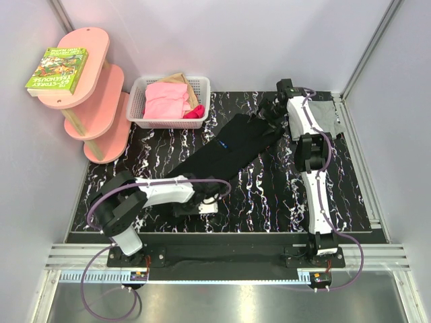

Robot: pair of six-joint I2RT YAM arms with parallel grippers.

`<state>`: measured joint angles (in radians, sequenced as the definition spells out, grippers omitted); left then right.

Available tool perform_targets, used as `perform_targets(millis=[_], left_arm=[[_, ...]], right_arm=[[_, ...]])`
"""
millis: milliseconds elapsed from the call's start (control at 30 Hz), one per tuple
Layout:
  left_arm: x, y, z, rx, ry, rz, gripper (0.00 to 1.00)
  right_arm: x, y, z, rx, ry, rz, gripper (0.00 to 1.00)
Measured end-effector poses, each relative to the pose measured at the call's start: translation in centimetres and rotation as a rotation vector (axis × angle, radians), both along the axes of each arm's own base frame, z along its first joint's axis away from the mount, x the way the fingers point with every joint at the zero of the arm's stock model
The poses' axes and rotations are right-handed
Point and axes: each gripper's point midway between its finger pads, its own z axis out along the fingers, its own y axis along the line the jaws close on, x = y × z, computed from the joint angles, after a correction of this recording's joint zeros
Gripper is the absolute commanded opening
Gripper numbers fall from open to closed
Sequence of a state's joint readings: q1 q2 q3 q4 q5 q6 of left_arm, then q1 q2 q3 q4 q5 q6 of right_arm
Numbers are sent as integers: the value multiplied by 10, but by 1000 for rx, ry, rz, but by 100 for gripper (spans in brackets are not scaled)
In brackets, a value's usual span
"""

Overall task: Fold and stack the t-shirts
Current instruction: Rotate the tshirt 45 degrees

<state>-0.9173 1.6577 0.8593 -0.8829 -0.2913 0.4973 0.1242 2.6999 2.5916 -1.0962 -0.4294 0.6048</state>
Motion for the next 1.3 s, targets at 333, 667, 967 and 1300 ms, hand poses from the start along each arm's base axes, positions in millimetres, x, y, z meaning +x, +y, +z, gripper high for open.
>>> perform_targets(millis=[333, 667, 967, 1300], left_arm=[[-32, -52, -1, -98, 99, -116, 27], [-51, -74, 0, -141, 137, -179, 27], [-20, -101, 59, -454, 33, -54, 30], [83, 1, 288, -953, -684, 309, 32]], right_arm=[[10, -24, 1, 11, -10, -45, 100], [25, -33, 5, 98, -44, -54, 100], [42, -39, 15, 37, -172, -9, 100], [17, 8, 156, -91, -465, 112, 100]])
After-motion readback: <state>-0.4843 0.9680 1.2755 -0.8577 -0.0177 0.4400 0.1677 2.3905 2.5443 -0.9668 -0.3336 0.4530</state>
